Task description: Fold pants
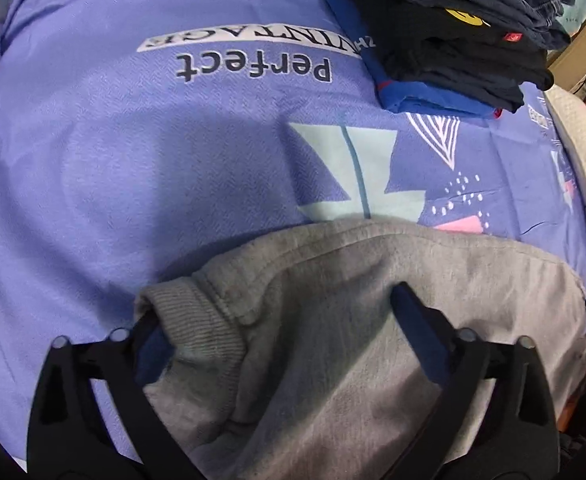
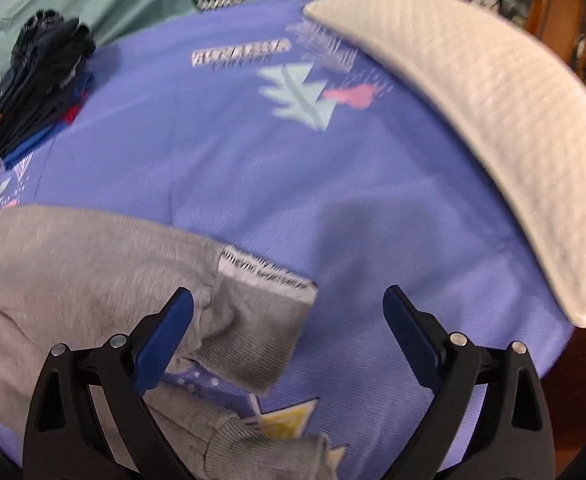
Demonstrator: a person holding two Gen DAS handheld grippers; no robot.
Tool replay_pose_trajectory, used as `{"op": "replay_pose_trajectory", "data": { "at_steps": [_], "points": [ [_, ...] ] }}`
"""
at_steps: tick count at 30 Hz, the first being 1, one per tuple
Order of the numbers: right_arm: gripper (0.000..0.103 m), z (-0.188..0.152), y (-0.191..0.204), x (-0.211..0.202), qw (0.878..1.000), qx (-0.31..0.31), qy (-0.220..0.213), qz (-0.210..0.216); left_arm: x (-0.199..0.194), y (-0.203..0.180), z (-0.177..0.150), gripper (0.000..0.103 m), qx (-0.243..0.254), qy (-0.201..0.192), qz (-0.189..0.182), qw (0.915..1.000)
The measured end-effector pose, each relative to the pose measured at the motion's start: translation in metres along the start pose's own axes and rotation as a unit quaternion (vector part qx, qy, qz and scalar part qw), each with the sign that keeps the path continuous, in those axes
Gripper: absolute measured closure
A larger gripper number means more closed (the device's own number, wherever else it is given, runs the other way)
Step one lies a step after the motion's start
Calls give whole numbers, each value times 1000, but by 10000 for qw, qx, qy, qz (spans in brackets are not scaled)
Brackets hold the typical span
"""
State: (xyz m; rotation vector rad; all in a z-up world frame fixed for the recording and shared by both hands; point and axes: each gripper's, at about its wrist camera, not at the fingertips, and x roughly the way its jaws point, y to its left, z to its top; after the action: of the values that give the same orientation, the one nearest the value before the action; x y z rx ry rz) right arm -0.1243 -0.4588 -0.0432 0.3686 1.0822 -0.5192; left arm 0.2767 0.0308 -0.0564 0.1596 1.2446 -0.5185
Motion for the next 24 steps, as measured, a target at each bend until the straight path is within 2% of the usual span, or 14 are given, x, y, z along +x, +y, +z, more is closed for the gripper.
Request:
{"op": "replay_pose_trajectory", "data": {
  "at_steps": [1, 2, 3, 4, 5, 7, 11, 13, 16, 18, 20, 22, 24],
  "points": [
    [7, 1, 0, 10, 9994, 77, 208, 262, -4, 2, -2, 32, -15, -53, 56, 10000],
    [12, 2, 4, 19, 9982, 46, 379, 457, -11, 7, -4, 43, -66, -129, 46, 9999],
    [35, 3, 10, 25, 9972, -94, 482, 568, -18, 14, -7, 68, -129, -196, -47, 9997],
    [59, 3, 21, 24, 9964, -342, 459, 623, -27, 19, -10, 83, -190, -267, -241, 9992],
    [69, 3, 32, 18, 9958, -689, 284, 537, -39, 23, -14, 88, -208, -445, -272, 9984],
    [81, 8, 43, 7, 9937, -1052, 5, 391, -57, 31, -21, 91, -331, -685, -367, 9964],
    [91, 32, 30, -23, 9929, -877, -557, 578, -82, 30, -28, 92, -452, -1038, -485, 9924],
    [91, 47, 25, -39, 9905, -793, -862, 722, -95, 28, -29, 92, -493, -1250, -552, 9894],
    [91, 75, 32, -59, 9854, -856, -1321, 645, -114, 32, -29, 92, -676, -1522, -664, 9838],
    [91, 87, 36, -72, 9814, -889, -1554, 696, -129, 39, -30, 97, -949, -1770, -745, 9768],
    [92, 107, 39, -78, 9777, -926, -1743, 713, -145, 51, -31, 97, -1238, -1996, -897, 9679],
    [92, 126, 44, -81, 9746, -930, -1884, 775, -155, 61, -31, 97, -1377, -2129, -833, 9637],
    [92, 150, 53, -77, 9736, -956, -1932, 756, -152, 70, -27, 97, -1482, -2091, -733, 9638]
  ]
}}
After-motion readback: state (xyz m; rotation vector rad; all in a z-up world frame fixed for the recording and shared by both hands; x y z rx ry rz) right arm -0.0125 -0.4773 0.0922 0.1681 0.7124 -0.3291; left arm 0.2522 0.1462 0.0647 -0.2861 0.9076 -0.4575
